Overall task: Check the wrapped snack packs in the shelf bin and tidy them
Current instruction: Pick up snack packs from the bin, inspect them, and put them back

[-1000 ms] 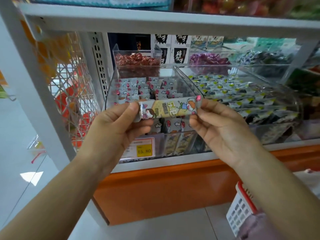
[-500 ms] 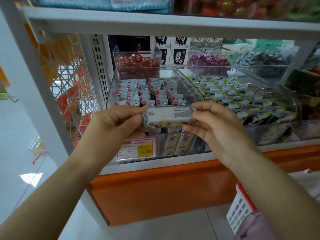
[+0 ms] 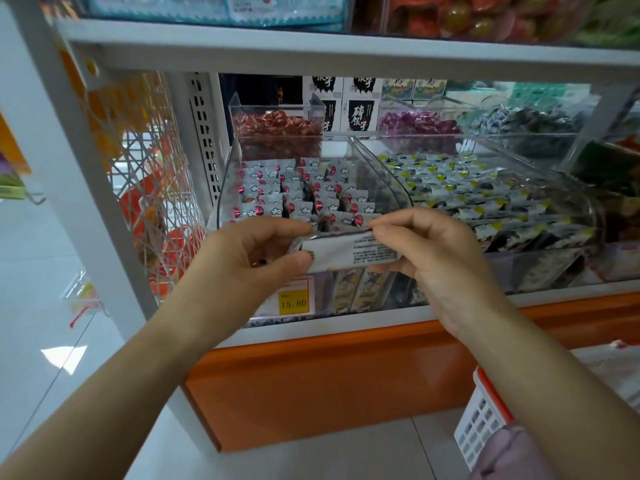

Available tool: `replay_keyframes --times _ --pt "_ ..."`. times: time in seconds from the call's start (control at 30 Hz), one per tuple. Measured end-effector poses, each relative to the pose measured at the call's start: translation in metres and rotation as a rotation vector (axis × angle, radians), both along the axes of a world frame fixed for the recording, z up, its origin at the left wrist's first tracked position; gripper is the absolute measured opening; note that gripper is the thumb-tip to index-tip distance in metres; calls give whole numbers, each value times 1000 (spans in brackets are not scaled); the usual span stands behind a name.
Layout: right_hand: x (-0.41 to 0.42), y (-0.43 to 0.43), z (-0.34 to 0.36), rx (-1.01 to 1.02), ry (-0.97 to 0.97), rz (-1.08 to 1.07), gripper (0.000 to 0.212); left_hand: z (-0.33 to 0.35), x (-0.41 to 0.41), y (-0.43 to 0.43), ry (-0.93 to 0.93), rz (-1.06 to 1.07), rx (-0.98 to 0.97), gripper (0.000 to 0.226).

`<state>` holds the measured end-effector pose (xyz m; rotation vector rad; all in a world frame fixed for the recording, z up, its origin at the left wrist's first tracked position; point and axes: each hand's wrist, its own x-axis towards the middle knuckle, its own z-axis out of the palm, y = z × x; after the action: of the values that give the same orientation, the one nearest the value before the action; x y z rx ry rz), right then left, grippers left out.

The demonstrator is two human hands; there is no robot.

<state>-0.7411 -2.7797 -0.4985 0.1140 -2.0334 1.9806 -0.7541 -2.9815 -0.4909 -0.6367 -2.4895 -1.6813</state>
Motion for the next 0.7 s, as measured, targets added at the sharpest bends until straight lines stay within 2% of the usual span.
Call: replay_keyframes --times 0.13,0.3,0.57,0.7 --pt "1 0 0 81 35 -53 27 -2 -1 2 6 -2 -32 28" --pt "4 -6 0 212 101 -59 15 -2 0 9 -51 24 53 10" --pt "7 -10 0 253 112 -2 9 1 -5 0 148 102 -198 16" --pt "6 -11 -1 240 92 -17 11 1 -6 -3 189 98 -208 21"
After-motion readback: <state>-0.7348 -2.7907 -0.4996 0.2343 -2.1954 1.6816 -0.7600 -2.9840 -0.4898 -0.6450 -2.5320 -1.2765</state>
